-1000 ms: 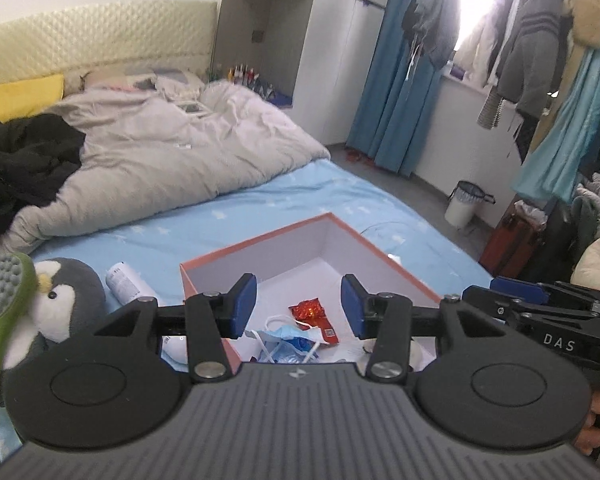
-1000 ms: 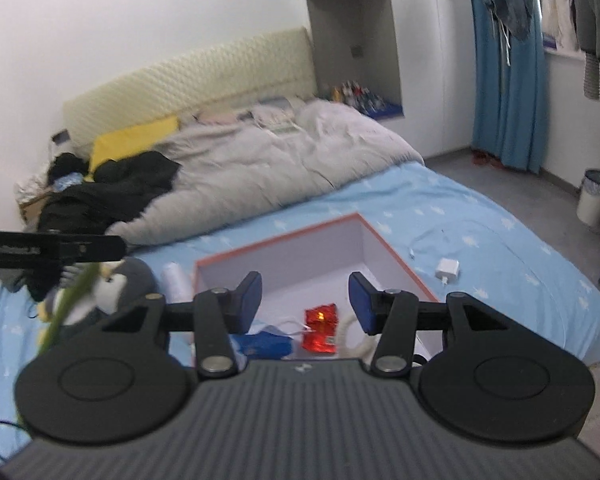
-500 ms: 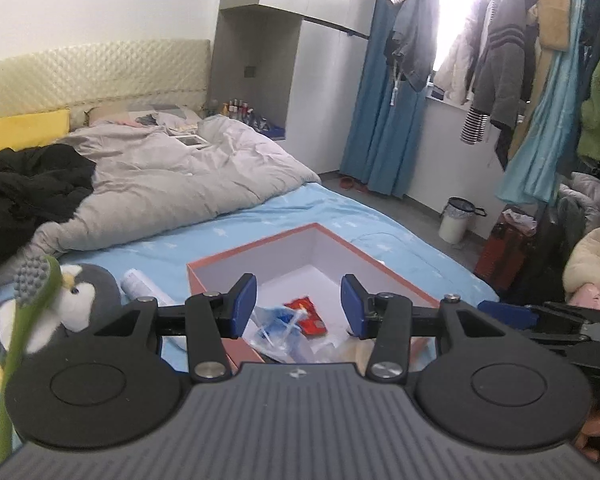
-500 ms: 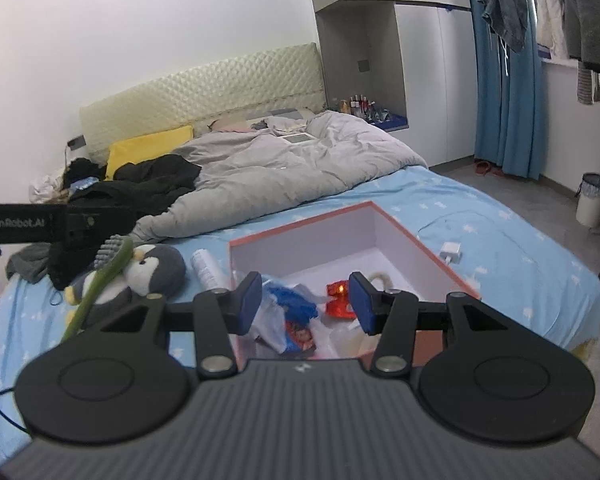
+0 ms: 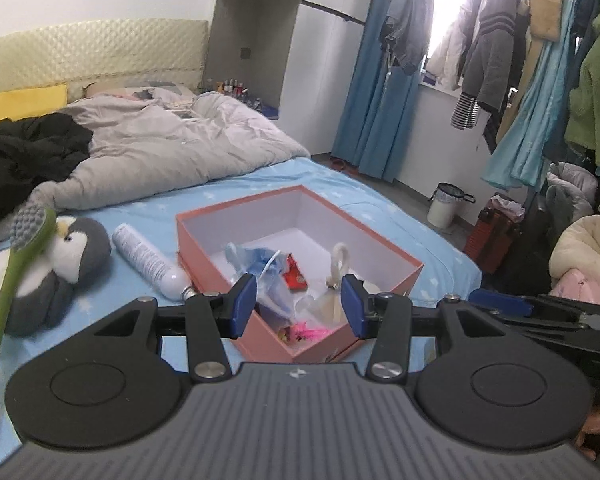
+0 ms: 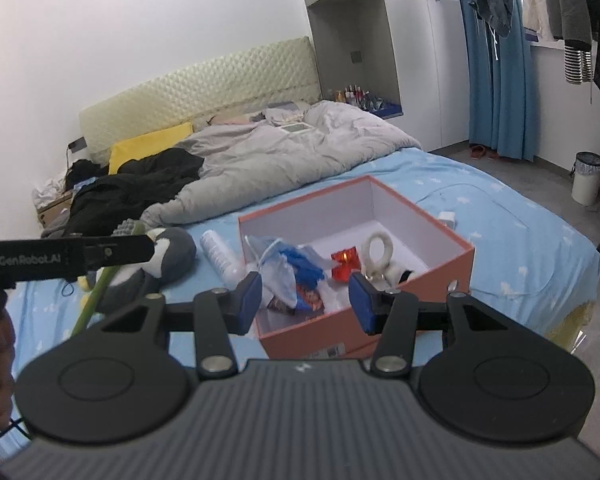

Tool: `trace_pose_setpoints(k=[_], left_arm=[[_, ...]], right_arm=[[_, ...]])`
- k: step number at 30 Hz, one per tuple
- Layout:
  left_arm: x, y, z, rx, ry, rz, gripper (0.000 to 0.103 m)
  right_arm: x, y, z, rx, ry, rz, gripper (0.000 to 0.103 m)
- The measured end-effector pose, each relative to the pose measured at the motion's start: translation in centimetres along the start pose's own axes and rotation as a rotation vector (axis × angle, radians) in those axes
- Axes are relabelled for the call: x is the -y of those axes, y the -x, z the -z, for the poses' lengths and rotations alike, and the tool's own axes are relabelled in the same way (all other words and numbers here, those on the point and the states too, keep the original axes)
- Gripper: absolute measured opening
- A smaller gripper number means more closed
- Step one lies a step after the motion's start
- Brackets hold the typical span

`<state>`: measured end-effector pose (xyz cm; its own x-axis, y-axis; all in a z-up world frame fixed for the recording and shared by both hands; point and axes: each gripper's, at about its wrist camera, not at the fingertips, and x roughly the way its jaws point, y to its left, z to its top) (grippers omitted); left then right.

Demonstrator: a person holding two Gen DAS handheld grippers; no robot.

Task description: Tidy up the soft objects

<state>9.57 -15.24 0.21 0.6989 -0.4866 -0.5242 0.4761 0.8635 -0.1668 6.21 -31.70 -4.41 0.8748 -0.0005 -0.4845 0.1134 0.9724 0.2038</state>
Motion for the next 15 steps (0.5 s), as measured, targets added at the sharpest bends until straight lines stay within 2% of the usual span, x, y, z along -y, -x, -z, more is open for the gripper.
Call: trace_pose_setpoints(k=[8, 15], left_arm=[[-0.9, 0.4, 1.9, -0.055, 0.054, 0.020, 0.053], [-0.9, 0.6, 1.3, -0.040, 0.052, 0.013, 0.053]], right_arm=[[0.1, 0.2, 1.0, -0.028, 0.000, 0.010, 0.051], [0.3, 0.3, 1.1, -0.027, -0.002, 0.013, 0.051]])
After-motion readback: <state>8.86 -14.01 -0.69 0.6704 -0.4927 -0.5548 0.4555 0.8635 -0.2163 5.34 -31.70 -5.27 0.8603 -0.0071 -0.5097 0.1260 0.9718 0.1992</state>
